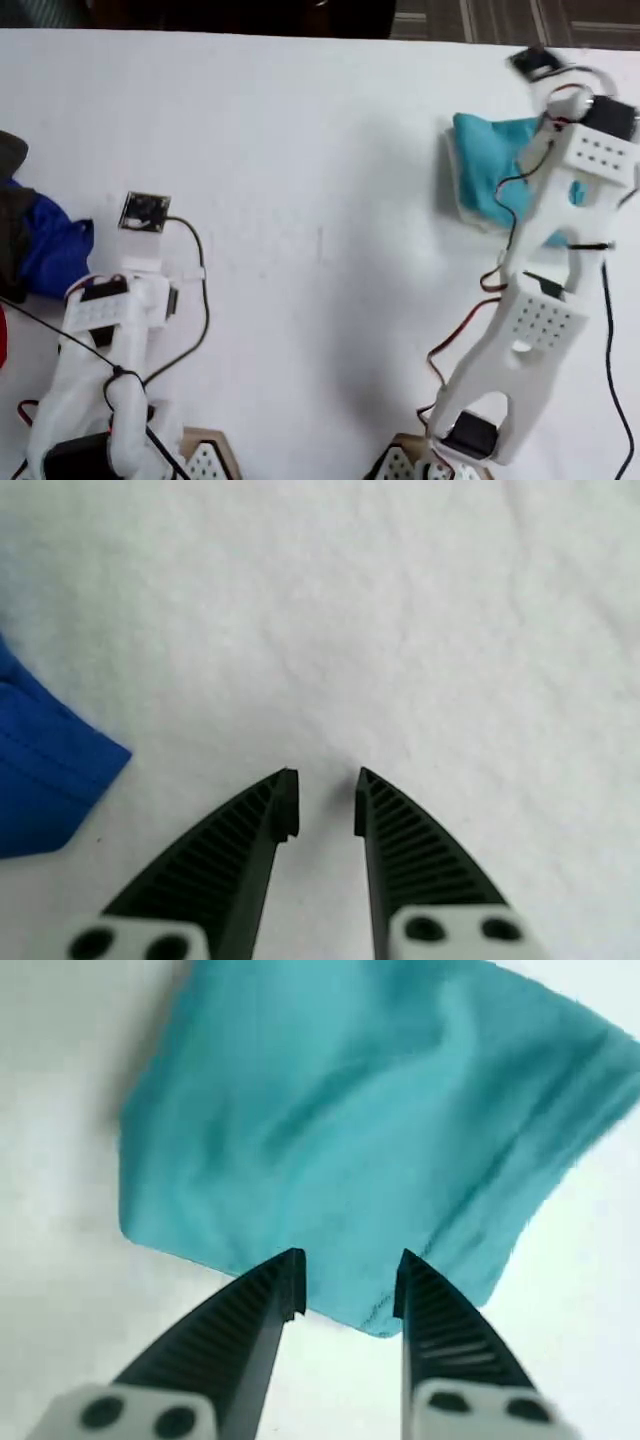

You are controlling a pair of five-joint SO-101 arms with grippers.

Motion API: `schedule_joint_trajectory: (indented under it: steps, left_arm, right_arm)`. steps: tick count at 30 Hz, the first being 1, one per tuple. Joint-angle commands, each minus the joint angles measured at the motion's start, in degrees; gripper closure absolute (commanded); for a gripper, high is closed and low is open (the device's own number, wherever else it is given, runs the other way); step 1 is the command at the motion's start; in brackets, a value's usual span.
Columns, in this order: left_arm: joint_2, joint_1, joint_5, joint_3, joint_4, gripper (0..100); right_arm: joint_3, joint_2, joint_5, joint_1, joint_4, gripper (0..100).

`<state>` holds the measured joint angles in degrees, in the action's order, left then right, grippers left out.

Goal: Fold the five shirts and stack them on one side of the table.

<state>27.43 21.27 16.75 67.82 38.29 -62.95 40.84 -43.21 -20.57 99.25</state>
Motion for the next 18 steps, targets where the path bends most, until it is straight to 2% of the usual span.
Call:
schedule_joint_trajectory:
  steps: [1,4,9,18]
  left_arm:
    - [1.76,0.18,-0.09,-0.22,-0.97,88]
    - [1.76,0.18,-0.09,-0.22,-0.97,88]
    - [1.76,0.18,-0.09,-0.22,-0.97,88]
    - [1.76,0.18,-0.09,-0.22,-0.97,88]
  right_arm:
    - [-0.79,-4.44,9.67,-3.65,0.22,83.5]
    - [4.22,-3.65,15.91,-5.49,1.36,83.3]
    - [9.67,-0.22,20.31,-6.81,1.27,83.3]
    - [9.67,2.86,22.51,-12.35,-0.92,83.2]
